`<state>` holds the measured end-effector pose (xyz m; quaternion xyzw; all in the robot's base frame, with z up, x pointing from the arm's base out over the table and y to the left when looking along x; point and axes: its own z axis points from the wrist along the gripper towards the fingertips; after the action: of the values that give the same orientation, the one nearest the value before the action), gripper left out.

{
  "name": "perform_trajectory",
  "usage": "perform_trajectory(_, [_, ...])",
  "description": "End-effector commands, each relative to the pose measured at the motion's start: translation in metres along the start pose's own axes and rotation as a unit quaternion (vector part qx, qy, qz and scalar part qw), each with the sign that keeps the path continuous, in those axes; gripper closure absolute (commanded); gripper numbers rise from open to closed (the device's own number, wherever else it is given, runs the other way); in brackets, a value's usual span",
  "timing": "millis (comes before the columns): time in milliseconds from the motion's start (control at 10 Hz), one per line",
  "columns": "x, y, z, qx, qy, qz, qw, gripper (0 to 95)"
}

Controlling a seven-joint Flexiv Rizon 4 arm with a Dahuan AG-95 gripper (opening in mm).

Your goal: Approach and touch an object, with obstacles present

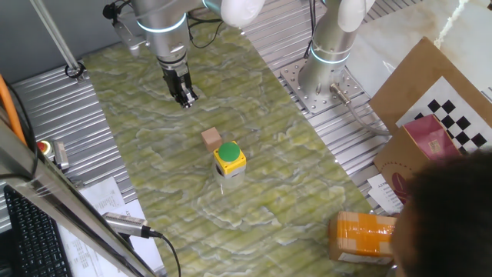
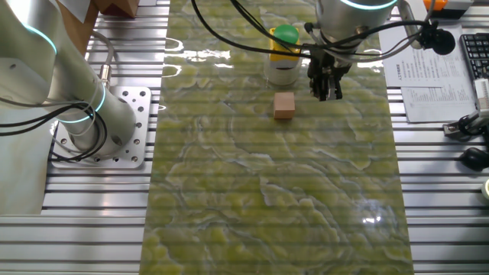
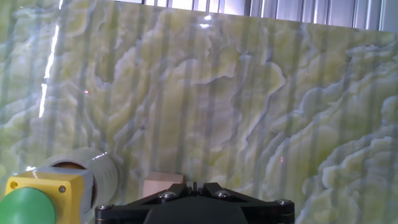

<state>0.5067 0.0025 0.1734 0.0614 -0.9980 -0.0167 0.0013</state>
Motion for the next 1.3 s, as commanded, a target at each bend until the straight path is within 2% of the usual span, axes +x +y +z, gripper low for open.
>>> perform_trajectory(100, [-0.001,0.001,0.0,0.0,0.0,-0.001,1.0,95.0])
perform_trajectory(600, [-0.005,0.007,-0.001,0.0,0.001,-0.007,1.0,95.0])
perform_trajectory(800, [-0.011,0.013,-0.007,0.001,0.003,-0.003,1.0,95.0])
perform_trajectory(1100, [-0.018,0.028,-0.018,0.0,0.005,0.002,1.0,95.0])
perform_trajectory(1300, [-0.027,0.056,-0.026,0.005,0.006,0.014,0.9999,95.0])
